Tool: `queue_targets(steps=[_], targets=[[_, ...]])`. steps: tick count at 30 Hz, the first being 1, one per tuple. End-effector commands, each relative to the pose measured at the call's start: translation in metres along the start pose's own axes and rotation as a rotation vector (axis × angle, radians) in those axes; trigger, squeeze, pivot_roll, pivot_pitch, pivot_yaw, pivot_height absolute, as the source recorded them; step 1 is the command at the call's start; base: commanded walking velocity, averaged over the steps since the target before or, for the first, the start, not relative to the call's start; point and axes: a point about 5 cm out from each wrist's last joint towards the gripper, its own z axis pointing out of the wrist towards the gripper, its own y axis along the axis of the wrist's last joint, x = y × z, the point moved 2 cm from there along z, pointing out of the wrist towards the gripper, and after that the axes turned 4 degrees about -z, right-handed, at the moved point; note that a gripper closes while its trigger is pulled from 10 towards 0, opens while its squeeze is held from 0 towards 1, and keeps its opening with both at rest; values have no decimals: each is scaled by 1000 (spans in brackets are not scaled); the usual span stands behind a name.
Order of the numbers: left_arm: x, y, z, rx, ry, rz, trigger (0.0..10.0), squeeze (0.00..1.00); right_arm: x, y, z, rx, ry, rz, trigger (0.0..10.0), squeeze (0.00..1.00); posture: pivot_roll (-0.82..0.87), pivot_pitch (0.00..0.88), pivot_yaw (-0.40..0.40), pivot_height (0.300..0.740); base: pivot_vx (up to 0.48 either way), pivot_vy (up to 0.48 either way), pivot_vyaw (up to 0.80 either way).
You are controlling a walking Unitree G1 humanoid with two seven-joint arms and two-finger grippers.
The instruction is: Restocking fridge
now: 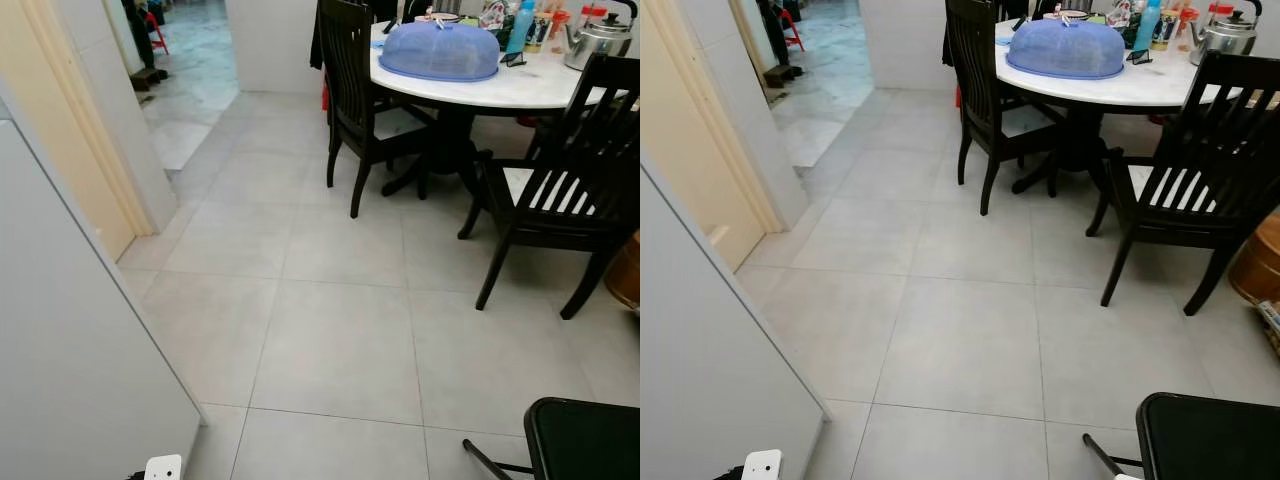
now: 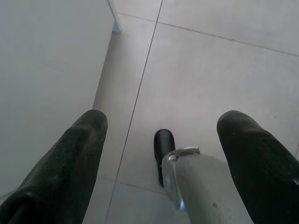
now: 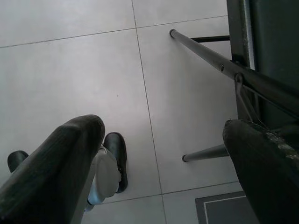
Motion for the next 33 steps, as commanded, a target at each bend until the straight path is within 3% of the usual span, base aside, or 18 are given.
queue_targets(steps=[1, 19, 33], targets=[[1, 1, 1, 10, -10, 10, 10000, 0, -2, 1, 0, 0, -10, 9, 10000, 0, -72, 0, -15, 740, 0, 0, 0], [-2, 7, 3, 19, -22, 38, 10000, 0, 1, 4, 1, 1, 36, -4, 10000, 0, -54, 0, -8, 740, 0, 0, 0], [-6, 4, 3, 34, -40, 66, 10000, 0, 1, 4, 1, 8, 51, -59, 10000, 0, -58, 0, -22, 740, 0, 0, 740]])
